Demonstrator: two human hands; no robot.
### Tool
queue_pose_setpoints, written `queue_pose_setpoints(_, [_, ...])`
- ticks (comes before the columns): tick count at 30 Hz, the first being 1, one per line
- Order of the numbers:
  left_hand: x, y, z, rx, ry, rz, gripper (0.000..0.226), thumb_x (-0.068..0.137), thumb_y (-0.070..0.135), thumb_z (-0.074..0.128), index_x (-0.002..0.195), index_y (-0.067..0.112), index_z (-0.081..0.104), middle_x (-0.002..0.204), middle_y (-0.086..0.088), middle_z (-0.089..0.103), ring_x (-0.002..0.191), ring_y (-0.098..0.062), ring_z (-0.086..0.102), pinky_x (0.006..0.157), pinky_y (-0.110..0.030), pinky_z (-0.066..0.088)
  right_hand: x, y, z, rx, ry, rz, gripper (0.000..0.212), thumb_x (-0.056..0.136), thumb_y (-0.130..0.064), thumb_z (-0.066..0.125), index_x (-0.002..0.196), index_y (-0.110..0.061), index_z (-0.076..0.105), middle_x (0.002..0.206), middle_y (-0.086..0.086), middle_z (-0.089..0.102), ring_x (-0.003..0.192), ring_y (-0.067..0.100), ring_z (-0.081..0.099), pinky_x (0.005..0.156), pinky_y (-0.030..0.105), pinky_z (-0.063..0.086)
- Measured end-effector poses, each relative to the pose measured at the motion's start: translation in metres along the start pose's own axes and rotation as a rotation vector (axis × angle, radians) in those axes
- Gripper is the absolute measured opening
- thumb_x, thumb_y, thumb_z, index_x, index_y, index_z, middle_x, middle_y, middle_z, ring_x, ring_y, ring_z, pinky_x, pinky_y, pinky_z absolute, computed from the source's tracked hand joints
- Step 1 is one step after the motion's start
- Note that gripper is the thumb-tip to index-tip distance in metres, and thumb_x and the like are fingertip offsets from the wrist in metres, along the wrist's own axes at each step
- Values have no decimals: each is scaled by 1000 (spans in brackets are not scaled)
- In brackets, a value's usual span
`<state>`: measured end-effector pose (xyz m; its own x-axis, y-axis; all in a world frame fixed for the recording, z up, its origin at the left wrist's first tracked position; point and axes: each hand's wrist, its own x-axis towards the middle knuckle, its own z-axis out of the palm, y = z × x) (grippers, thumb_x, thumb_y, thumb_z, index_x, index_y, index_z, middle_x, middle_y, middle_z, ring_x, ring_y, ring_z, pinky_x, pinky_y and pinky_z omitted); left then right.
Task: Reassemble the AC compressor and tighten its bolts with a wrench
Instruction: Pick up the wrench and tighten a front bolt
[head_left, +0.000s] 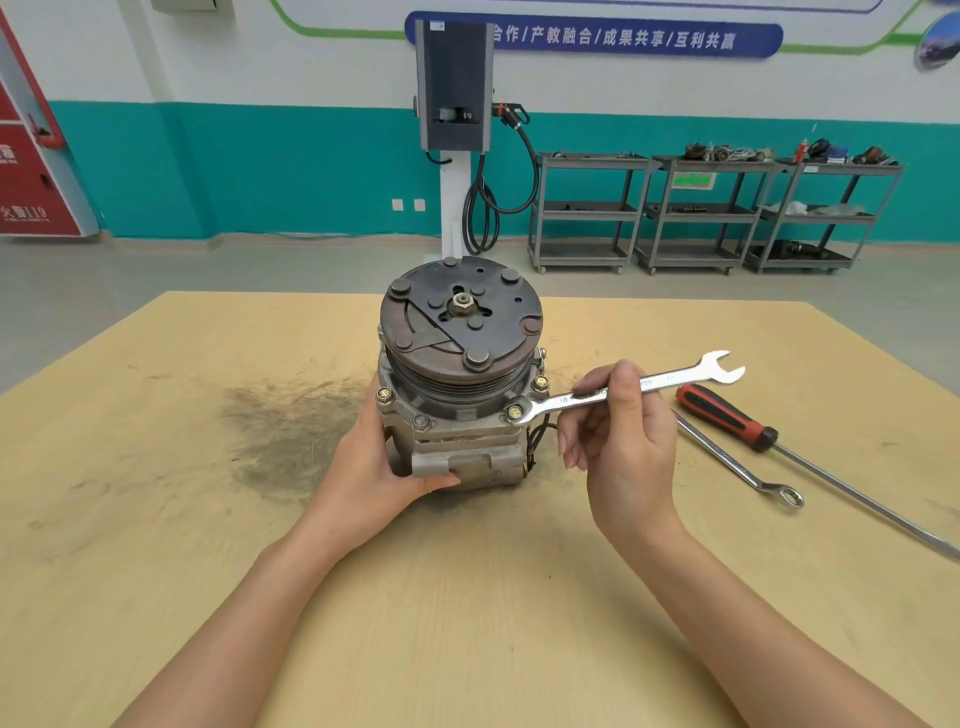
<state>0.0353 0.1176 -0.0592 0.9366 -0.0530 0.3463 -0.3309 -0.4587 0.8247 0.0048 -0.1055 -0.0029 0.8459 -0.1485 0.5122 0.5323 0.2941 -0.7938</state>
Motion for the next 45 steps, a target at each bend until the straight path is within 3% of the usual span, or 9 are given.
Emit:
queue_pose_setpoints(4, [1, -3, 1, 10, 6, 7, 100, 58, 33, 92, 141, 24, 36, 108, 47, 55, 103, 26, 49, 78, 5, 38, 9, 1, -2, 88, -67, 148, 41, 97, -38, 38, 69, -28, 67, 47, 5, 53, 37, 13, 44, 38, 18, 34])
queue_pose_setpoints(13, [1, -1, 1, -22, 2, 9, 106, 50, 53, 87, 139, 24, 37, 110, 44, 57, 104, 22, 52, 79, 2, 41, 21, -2, -7, 173, -172, 314, 39, 101, -34, 41, 74, -20, 67, 53, 5, 56, 43, 13, 48, 40, 19, 37])
queue_pose_setpoints(16, [1, -3, 1, -2, 5, 8, 104, 56, 37, 92, 142, 24, 35, 110, 44, 57, 105, 21, 53, 80, 0, 42, 21, -3, -6, 179, -166, 324, 35, 99, -35, 42, 79, -15, 62, 53, 6, 55, 43, 14, 47, 41, 20, 37])
queue_pose_setpoints(22, [2, -4, 1, 24, 17, 9, 104, 58, 32, 93, 143, 24, 33, 107, 44, 57, 103, 21, 53, 80, -6, 44, 14, 0, -3, 119, -69, 191, 39, 99, -34, 39, 71, -21, 63, 47, 5, 51, 38, 15, 41, 39, 21, 33])
queue_pose_setpoints(27, [2, -5, 2, 23, 19, 17, 102, 56, 34, 93, 140, 23, 35, 108, 47, 55, 102, 25, 51, 77, 5, 37, 7, 1, 2, 116, 18, 133, 36, 95, -35, 40, 73, -14, 58, 42, 5, 47, 34, 14, 38, 38, 20, 33])
queue_pose_setpoints(34, [2, -3, 1, 16, 11, 4, 108, 53, 43, 91, 142, 20, 33, 109, 50, 53, 103, 28, 48, 78, 6, 37, 5, 2, 4, 112, 35, 121, 36, 95, -34, 40, 71, -16, 60, 42, 4, 46, 34, 13, 38, 38, 19, 33])
queue_pose_setpoints(39, [0, 2, 0, -9, 7, -7, 115, 45, 60, 82, 141, 22, 33, 108, 53, 50, 102, 31, 46, 77, 7, 36, 3, 0, 4, 87, 54, 97, 36, 96, -35, 40, 71, -18, 60, 42, 3, 47, 34, 12, 37, 38, 19, 32])
queue_pose_setpoints(45, [0, 1, 0, 9, 6, -6, 101, 55, 40, 92, 137, 27, 35, 108, 50, 53, 102, 29, 48, 76, 6, 37, -1, -2, 6, 34, 80, 33, 39, 97, -34, 39, 67, -27, 64, 41, 2, 47, 35, 12, 38, 39, 19, 31])
